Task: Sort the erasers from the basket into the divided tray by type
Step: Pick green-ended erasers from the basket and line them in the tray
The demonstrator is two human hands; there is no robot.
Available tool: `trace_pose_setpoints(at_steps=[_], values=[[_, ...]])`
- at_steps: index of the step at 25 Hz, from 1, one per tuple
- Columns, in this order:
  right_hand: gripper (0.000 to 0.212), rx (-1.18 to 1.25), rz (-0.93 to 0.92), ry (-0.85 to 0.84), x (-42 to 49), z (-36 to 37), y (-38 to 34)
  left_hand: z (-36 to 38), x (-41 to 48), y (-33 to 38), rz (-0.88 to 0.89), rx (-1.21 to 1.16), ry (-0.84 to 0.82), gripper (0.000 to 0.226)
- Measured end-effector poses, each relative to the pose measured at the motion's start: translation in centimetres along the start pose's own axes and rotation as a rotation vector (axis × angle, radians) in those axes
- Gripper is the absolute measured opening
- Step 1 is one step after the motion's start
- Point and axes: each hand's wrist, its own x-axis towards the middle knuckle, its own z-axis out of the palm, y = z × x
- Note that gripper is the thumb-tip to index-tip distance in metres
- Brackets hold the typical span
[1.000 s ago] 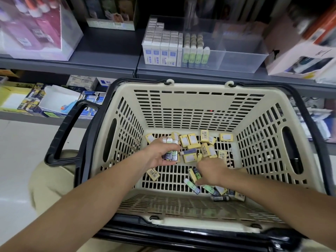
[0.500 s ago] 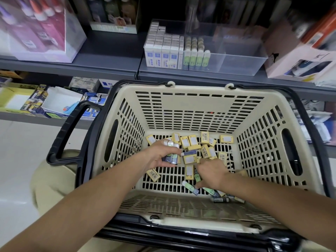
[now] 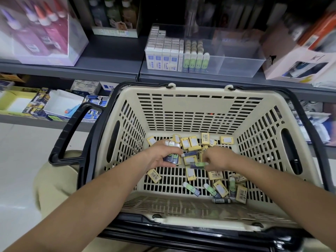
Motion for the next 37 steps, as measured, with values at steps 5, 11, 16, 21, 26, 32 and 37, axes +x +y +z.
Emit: trace_pose_setpoints(at_steps=[5,11,16,21,26,32,37], values=[[0.01,0.595,-0.173,0.074,-0.5,-1.8,-2.7,0.6,-0.2,-0.3,0.014,0.112,-0.128,0.035],[0.017,1.096,-0.056,0.05,-0.5,-1.9,-2.9,-0.1,-0.5,0.3,-0.031,0.102,-0.231,0.039],[0.006,0.916,-0.013,0.04,0.2,0.1,-2.5,-0.1,-0.4,0.3,-0.005,0.245,-0.026,0.046],[0.045,-0.195,-0.044,-0.135,0.4,4.8,-3.4,-0.5,-0.2,0.7,0.009,0.219,0.088,0.049],[0.048,-0.185,-0.034,-0.098,0.4,5.7,-3.8,0.0,-0.5,0.5,-0.017,0.271,0.021,0.031],[0.032,0.025,0.008,-0.16,0.3,3.7,-3.7,-0.2,-0.7,1.2,-0.066,0.187,0.004,0.029],[0.012,0.35,0.008,-0.108,-0.8,-0.7,-3.7,-0.3,-1.6,2.6,0.045,0.09,0.027,0.029]])
